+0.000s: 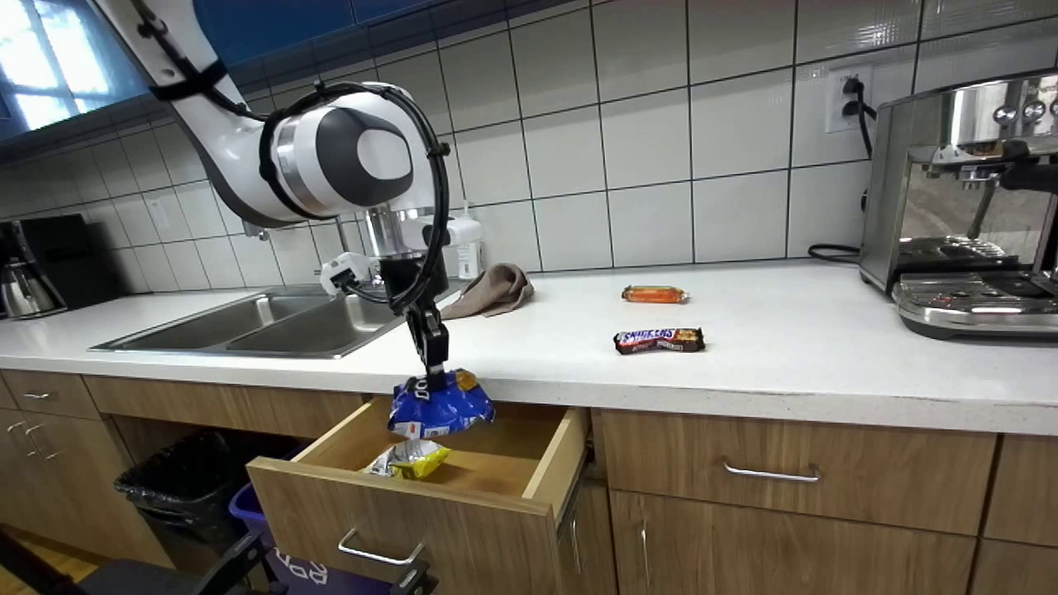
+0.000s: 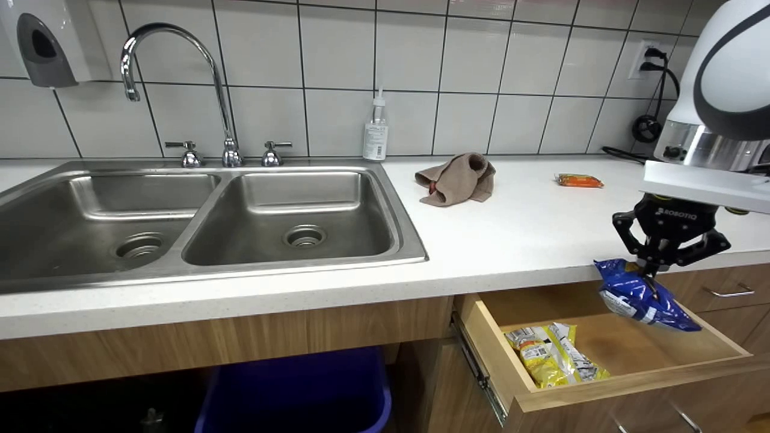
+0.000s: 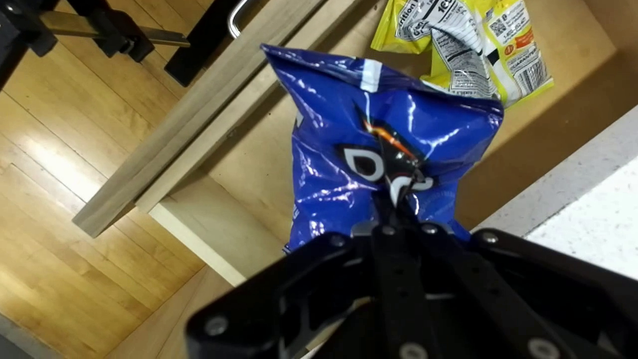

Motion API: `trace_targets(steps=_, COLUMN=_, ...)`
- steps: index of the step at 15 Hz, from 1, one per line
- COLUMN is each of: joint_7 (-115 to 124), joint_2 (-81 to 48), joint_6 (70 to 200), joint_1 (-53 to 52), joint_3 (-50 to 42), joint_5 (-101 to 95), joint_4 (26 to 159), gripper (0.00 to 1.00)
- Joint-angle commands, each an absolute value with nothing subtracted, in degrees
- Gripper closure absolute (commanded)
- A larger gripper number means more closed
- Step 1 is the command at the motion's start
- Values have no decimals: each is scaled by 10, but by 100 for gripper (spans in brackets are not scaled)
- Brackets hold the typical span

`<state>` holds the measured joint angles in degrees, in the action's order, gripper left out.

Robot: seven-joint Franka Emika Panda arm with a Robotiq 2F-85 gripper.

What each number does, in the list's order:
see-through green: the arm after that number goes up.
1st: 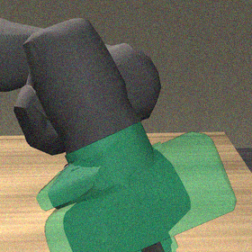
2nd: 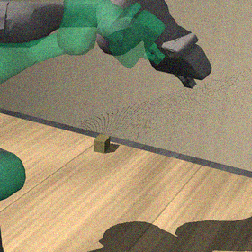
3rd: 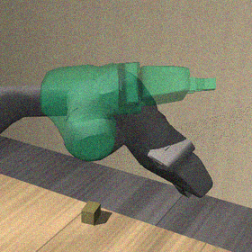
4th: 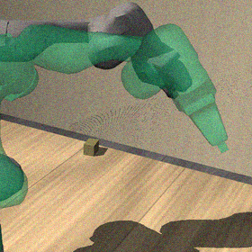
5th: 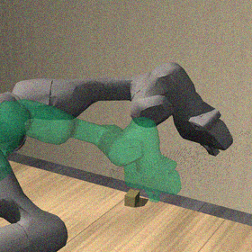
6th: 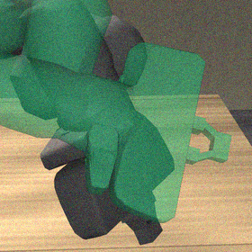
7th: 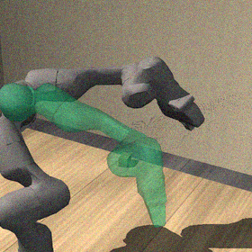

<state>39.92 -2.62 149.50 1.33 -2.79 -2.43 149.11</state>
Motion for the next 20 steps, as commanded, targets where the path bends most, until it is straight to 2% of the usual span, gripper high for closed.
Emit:
trace_targets(steps=1, joint_7=406, joint_2=-49, joint_6=1500, joint_1=8, joint_3=-30, joint_5=-42, joint_4=1470, gripper=100)
trace_targets(steps=2, joint_7=407, joint_2=-52, joint_6=1501, joint_1=8, joint_3=-30, joint_5=-43, joint_4=1467, gripper=97)
trace_targets(steps=3, joint_7=407, joint_2=-56, joint_6=1501, joint_1=6, joint_3=-31, joint_5=-43, joint_4=1464, gripper=73)
trace_targets(steps=5, joint_7=408, joint_2=-62, joint_6=1500, joint_1=4, joint_3=-33, joint_5=-45, joint_4=1459, gripper=69)
trace_targets(steps=14, joint_7=392, joint_2=-53, joint_6=1488, joint_1=-2, joint_3=-31, joint_5=-28, joint_4=1449, gripper=2)
trace_targets(steps=20, joint_7=344, joint_2=-43, joint_6=1458, joint_1=1, joint_3=-25, joint_5=3, joint_4=1447, gripper=0)
